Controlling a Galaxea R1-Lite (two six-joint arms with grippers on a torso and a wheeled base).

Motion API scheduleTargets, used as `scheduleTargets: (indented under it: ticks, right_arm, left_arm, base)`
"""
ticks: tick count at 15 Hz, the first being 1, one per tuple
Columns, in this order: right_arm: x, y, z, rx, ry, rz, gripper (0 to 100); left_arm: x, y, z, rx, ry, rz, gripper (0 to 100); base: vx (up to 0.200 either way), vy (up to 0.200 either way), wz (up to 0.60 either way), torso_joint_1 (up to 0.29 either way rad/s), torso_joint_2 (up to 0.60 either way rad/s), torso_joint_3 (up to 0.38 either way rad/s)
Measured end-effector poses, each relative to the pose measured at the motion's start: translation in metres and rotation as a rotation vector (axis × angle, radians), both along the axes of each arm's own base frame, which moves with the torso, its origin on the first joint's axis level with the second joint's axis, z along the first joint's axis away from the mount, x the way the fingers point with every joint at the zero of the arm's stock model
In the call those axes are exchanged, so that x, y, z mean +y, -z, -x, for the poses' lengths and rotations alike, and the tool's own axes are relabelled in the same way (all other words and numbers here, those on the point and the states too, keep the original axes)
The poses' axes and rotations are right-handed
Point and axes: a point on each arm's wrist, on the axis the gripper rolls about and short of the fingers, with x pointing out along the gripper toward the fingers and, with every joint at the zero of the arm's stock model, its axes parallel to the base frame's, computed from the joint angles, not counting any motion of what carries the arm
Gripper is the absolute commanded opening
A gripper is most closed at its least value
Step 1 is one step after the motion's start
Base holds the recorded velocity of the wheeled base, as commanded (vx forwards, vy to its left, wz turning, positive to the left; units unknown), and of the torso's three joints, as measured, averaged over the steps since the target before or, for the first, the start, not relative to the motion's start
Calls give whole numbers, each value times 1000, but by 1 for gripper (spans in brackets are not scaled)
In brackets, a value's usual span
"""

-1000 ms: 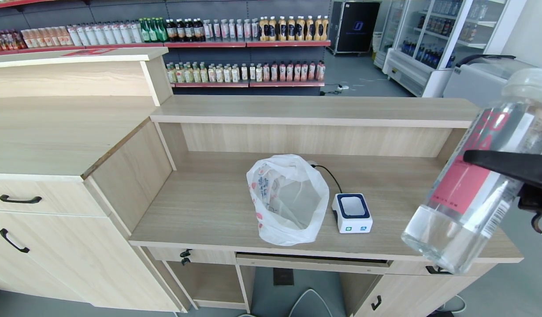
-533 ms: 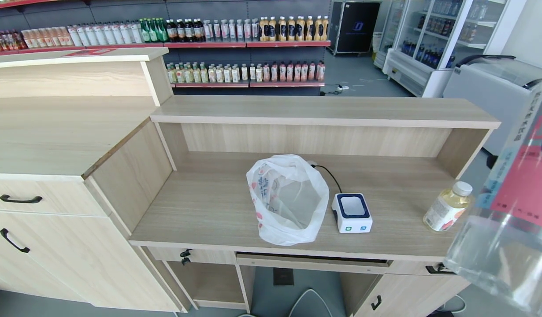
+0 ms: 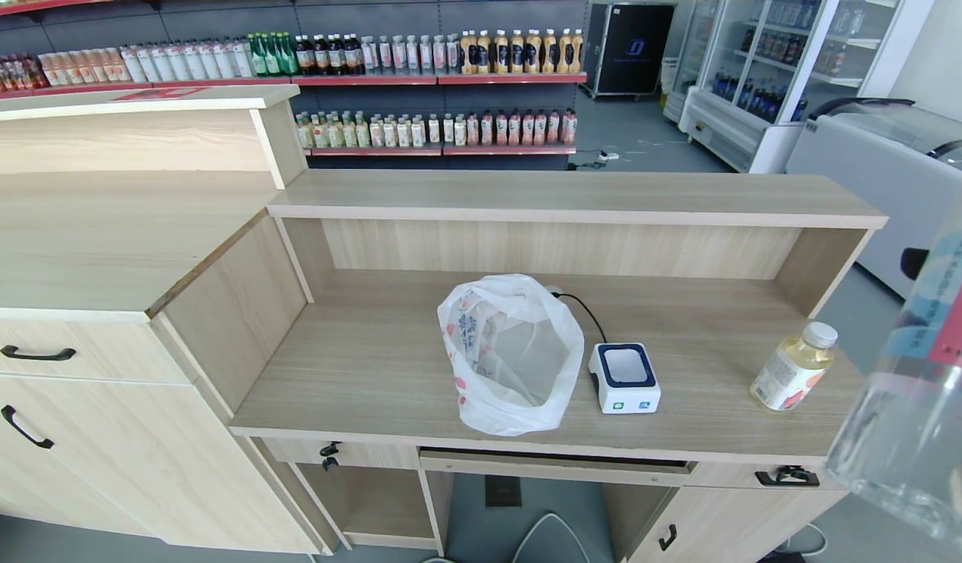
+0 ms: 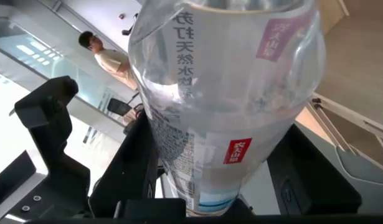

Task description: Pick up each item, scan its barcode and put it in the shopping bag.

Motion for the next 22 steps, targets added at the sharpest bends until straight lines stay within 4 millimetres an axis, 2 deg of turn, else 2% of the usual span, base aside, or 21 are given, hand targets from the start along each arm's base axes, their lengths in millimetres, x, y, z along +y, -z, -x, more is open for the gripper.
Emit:
scheduleTargets:
  ticks: [4, 9, 11, 22]
  right_arm:
    - [4, 2, -2, -6, 69, -2, 0]
    - [27, 4, -4, -7, 203, -9, 0]
    - [34, 8, -4, 19, 197, 10, 0]
    - [35, 12, 0, 53, 178, 36, 0]
  left_arm:
    - [0, 0, 0, 0, 0, 0, 100]
    - [0, 0, 0, 0, 0, 0, 100]
    - [0, 0, 0, 0, 1, 0, 100]
    - [0, 0, 0, 0, 0, 0, 100]
  base:
    - [0, 0, 0, 0, 0, 0]
    - [0, 0, 0, 0, 0, 0]
    - [0, 0, 0, 0, 0, 0]
    - [0, 0, 0, 0, 0, 0]
